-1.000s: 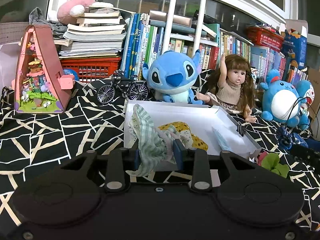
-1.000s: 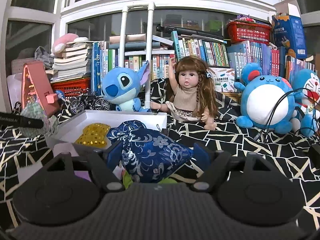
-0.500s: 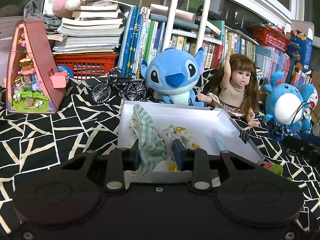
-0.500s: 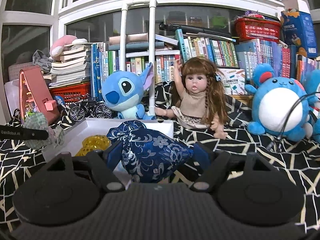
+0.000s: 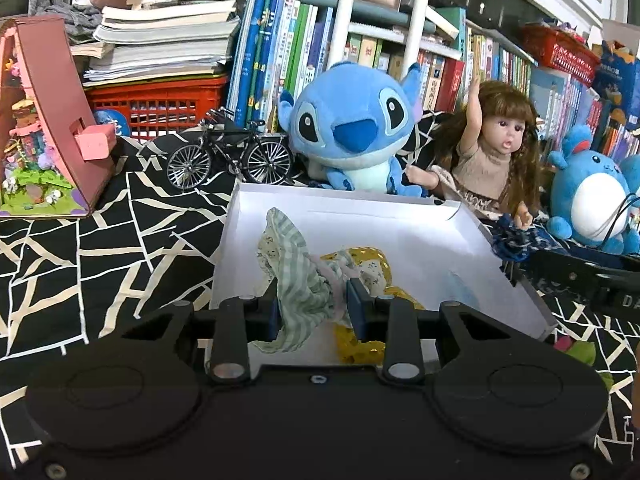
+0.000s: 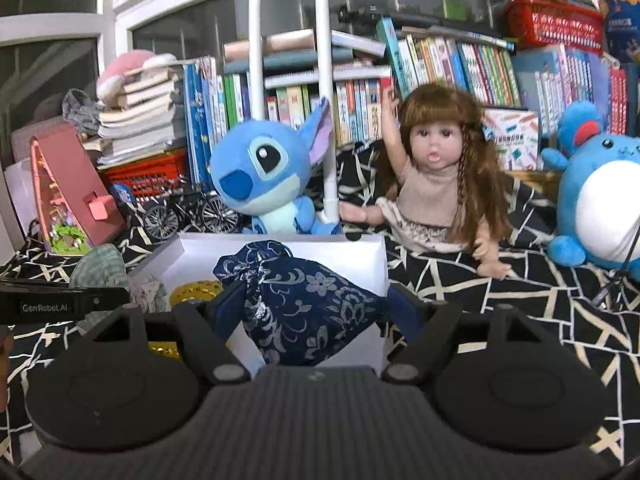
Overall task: Organize soft objects
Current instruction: 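Carry the cloth with the left tool while the right tool lowers the pouch into the box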
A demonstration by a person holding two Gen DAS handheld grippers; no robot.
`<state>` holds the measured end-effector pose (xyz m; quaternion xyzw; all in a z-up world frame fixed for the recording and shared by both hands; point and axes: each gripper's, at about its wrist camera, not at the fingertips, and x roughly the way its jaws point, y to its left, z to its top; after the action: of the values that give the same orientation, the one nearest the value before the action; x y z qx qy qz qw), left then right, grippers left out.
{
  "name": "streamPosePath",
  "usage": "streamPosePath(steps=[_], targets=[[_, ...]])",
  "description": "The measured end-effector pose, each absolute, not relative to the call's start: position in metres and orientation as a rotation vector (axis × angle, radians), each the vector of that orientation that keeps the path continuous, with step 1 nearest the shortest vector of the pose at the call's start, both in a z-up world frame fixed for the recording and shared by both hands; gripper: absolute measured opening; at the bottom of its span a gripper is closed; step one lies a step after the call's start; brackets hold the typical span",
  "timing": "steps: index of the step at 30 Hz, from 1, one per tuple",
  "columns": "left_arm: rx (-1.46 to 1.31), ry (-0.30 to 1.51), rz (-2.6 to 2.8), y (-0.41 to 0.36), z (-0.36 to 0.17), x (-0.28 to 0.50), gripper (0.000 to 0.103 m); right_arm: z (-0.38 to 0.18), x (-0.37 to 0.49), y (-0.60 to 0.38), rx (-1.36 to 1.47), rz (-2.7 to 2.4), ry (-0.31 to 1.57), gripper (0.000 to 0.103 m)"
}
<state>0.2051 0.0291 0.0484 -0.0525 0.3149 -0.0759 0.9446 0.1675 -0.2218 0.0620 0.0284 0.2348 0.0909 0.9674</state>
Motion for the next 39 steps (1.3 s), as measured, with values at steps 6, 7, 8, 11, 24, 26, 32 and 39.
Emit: streamPosePath(steps=[6,7,8,11,24,26,32,39], targets=[[-0.097,0.653,-0.151,0.023,0.040,0.215,0.031,0.049,0.189,-0.219,0.081,0.183,0.533,0.078],[-0.095,0.654,-0.152,0.022,0.039,0.216,0.031,0.047,0.191,-0.219,0.086,0.182,0.540,0.078],[-0.092,0.654,-0.153,0.021,0.038,0.216,0.031,0.044,0.193,-0.219,0.089,0.181,0.548,0.078],[-0.090,0.657,-0.155,0.018,0.037,0.218,0.031,0.038,0.198,-0.218,0.093,0.175,0.567,0.078],[-0.075,0.686,-0.170,0.010,0.029,0.224,0.031,0.024,0.210,-0.208,0.077,0.178,0.629,0.078],[-0.077,0.690,-0.171,0.010,0.028,0.224,0.031,0.023,0.210,-0.207,0.075,0.179,0.633,0.078],[-0.072,0.710,-0.174,0.010,0.025,0.227,0.032,0.020,0.213,-0.204,0.067,0.181,0.643,0.079],[-0.080,0.733,-0.180,0.010,0.023,0.229,0.034,0.018,0.214,-0.205,0.081,0.185,0.655,0.080]])
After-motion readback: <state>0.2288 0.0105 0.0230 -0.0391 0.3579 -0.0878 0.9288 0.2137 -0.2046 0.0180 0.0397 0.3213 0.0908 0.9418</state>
